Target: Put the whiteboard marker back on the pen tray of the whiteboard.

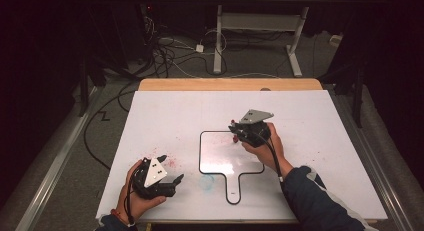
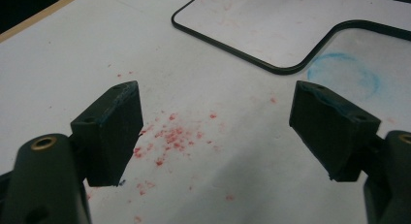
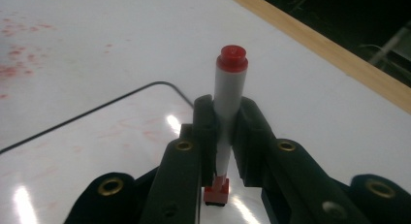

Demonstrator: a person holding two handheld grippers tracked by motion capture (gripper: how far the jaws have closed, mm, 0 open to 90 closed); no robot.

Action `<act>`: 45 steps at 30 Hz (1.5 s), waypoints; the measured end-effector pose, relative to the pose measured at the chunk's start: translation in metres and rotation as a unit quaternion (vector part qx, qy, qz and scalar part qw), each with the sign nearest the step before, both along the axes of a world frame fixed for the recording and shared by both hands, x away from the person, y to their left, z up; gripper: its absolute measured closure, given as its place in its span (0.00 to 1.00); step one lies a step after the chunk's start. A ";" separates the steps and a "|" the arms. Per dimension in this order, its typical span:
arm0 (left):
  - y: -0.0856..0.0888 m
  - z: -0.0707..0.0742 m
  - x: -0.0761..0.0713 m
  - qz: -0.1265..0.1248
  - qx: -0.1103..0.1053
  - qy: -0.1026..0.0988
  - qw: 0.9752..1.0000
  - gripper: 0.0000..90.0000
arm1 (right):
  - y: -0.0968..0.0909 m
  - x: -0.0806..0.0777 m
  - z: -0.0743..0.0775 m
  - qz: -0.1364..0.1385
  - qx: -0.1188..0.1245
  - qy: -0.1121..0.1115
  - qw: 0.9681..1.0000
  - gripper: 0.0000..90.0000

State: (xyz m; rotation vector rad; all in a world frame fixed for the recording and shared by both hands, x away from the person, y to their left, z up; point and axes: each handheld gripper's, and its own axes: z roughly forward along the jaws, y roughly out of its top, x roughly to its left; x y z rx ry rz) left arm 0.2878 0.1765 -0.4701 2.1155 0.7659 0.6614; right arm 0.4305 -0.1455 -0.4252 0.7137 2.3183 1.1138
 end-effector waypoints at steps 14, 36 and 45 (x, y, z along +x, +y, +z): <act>0.000 0.000 -0.001 -0.002 0.002 -0.001 1.000 0.21 | -0.010 -0.007 -0.001 -0.016 -0.007 -0.014 1.000 0.90; -0.002 -0.001 -0.001 -0.002 0.003 0.009 1.000 0.21 | -0.068 -0.012 0.000 -0.066 0.016 -0.002 0.998 0.90; -0.001 0.000 0.000 -0.005 0.003 0.002 1.000 0.21 | -0.026 -0.009 -0.006 -0.015 0.059 0.016 0.998 0.90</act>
